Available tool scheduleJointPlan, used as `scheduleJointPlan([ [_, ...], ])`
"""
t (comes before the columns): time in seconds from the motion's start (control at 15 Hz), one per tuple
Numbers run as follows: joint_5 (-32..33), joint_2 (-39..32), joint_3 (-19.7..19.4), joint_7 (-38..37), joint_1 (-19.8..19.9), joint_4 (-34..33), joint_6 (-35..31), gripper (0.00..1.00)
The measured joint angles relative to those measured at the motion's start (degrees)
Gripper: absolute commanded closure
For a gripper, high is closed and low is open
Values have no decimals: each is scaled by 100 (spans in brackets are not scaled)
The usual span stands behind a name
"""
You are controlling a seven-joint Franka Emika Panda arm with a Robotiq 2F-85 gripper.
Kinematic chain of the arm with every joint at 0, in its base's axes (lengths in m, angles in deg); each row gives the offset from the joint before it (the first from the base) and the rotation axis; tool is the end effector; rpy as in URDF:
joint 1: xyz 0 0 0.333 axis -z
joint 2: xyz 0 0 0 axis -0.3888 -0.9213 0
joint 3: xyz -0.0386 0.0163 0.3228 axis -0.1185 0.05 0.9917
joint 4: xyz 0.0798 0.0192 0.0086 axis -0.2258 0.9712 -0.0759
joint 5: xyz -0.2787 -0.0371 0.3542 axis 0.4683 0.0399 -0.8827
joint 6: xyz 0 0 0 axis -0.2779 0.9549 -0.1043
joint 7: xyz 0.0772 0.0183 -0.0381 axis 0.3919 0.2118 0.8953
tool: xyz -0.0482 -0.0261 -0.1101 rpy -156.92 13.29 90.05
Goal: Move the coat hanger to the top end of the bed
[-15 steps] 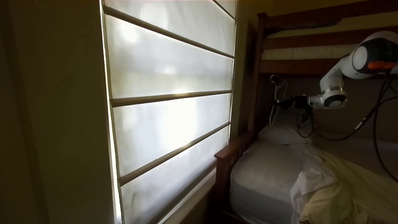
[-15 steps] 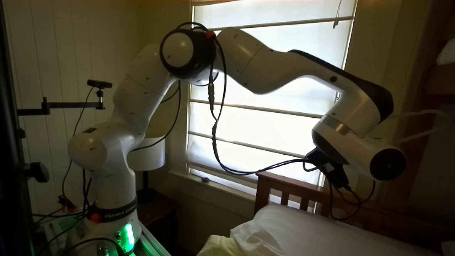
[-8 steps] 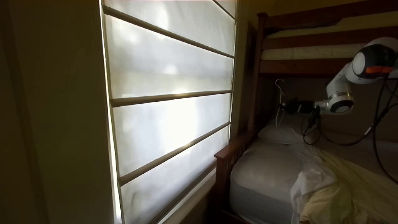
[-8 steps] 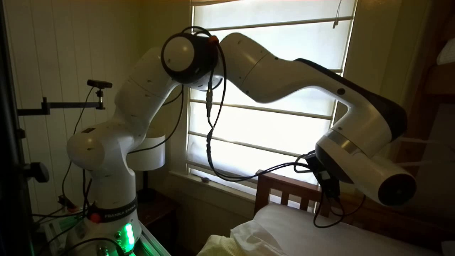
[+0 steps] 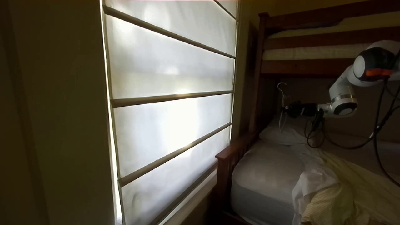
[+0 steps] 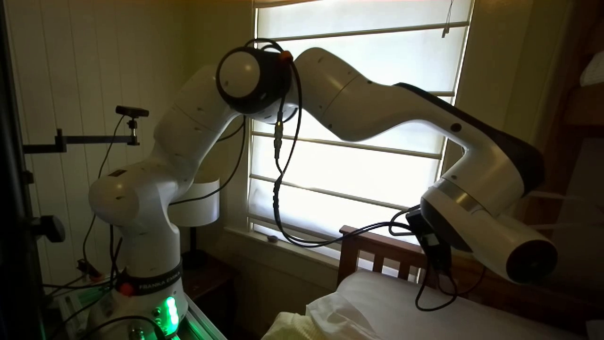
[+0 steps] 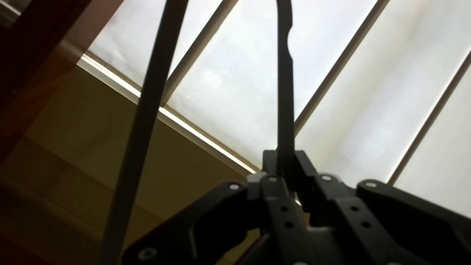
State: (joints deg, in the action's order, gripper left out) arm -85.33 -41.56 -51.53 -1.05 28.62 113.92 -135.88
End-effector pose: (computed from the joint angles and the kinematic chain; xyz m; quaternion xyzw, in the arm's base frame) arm 0.4278 -0.5868 0.3066 -0.7241 0.1436 -0.4884 0.4654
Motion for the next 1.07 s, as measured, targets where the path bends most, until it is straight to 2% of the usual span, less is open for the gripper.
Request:
scheduleJointPlan([
  [0.4, 291, -125, 11, -108, -52, -14, 640, 97],
  [0.73, 266, -304, 21, -545, -404, -10, 140, 97],
  [0.8, 263, -330, 22, -600, -473, -10, 15, 87],
  [1.0, 263, -382, 21, -626, -590, -15, -116, 87],
  [1.07, 263, -389, 20, -629, -592, -16, -120, 97],
])
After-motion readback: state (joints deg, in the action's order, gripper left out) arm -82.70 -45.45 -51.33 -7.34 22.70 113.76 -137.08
